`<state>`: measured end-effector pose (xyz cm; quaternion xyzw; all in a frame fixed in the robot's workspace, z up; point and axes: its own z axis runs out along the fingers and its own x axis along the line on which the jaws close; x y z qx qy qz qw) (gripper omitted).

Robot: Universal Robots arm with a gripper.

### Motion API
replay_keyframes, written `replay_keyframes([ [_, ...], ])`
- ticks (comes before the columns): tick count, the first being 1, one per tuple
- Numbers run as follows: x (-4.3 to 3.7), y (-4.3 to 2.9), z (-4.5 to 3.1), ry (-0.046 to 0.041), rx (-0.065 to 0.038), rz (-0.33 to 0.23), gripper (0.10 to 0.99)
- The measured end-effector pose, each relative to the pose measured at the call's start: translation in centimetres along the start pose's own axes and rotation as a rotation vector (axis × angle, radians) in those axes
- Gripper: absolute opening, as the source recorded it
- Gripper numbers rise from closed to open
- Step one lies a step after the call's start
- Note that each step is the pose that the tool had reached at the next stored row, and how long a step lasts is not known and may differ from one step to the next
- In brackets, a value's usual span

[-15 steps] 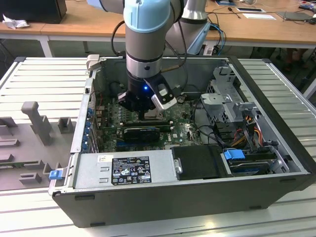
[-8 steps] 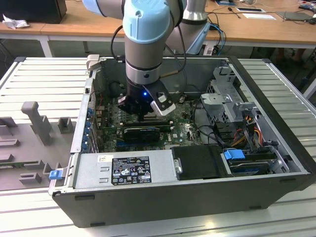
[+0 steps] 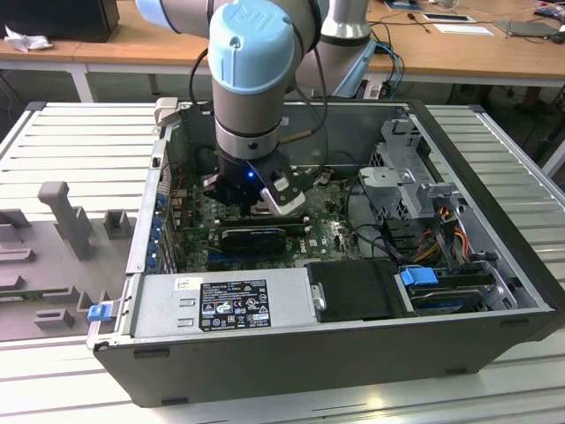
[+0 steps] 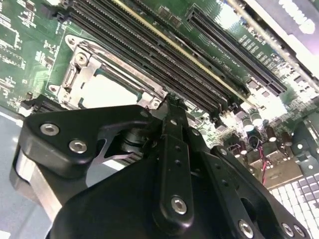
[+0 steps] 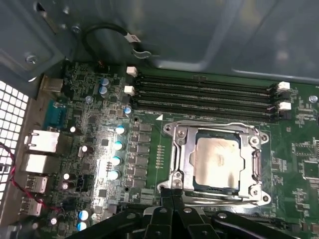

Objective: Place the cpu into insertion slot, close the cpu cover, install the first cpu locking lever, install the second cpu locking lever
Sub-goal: 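Install the second cpu locking lever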

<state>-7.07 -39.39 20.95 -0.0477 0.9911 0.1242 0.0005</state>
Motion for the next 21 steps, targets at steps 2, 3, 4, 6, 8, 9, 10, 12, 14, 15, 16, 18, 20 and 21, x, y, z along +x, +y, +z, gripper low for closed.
replay_keyframes([
  [2,0.01,-0.07,0.28,-0.0002,-0.002,0.000,0.106],
  [3,0.01,-0.11,0.42,-0.0003,-0.004,0.000,0.106],
  [4,0.02,-0.14,0.54,-0.0005,-0.005,0.000,0.106],
  [6,0.06,-0.19,0.75,-0.0011,-0.012,0.000,0.106],
  [8,0.11,-0.24,0.95,-0.0016,-0.019,0.000,0.106],
  [9,0.16,-0.26,1.05,-0.0022,-0.023,0.000,0.106],
  [10,0.22,-0.29,1.15,-0.0031,-0.032,0.000,0.106],
  [12,0.34,-0.32,1.34,-0.0039,-0.042,0.000,0.106],
  [14,0.35,-0.30,1.27,-0.0045,-0.047,0.000,0.106],
  [15,0.35,-0.24,1.04,-0.0050,-0.050,0.000,0.106],
  [16,0.34,-0.12,0.56,-0.0049,-0.050,0.000,0.106],
  [18,0.33,0.10,-0.32,-0.0048,-0.050,0.000,0.106],
  [20,0.31,0.38,-1.39,-0.0047,-0.049,0.000,0.106],
  [21,0.31,0.39,-1.40,-0.0049,-0.050,0.000,0.106],
])
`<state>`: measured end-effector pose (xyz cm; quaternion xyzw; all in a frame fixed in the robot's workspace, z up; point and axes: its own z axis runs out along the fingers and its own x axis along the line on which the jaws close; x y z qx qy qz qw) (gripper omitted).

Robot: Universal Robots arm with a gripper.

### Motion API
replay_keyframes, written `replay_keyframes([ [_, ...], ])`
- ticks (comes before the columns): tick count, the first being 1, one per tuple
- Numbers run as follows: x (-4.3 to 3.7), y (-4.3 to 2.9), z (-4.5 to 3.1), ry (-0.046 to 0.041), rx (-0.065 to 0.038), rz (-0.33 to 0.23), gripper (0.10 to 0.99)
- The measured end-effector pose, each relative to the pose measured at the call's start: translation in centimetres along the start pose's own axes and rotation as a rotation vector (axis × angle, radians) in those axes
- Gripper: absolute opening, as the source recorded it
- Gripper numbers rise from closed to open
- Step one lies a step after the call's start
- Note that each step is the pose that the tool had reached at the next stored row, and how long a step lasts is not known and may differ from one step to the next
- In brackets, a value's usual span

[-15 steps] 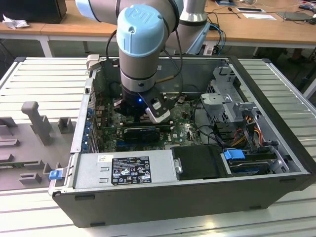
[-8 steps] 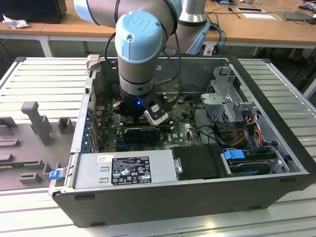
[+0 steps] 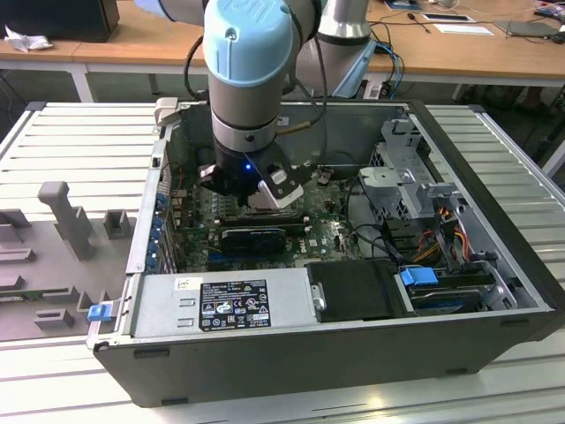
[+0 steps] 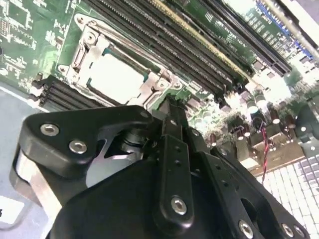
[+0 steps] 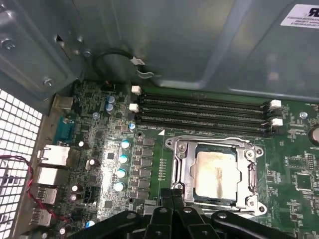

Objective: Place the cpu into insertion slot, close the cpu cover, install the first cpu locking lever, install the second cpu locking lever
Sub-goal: 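Install the second cpu locking lever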

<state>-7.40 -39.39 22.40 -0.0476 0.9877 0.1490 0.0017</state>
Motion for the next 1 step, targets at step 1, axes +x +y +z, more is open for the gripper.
replay_keyframes([
  [1,0.00,0.00,0.00,0.0000,0.000,0.000,0.106],
])
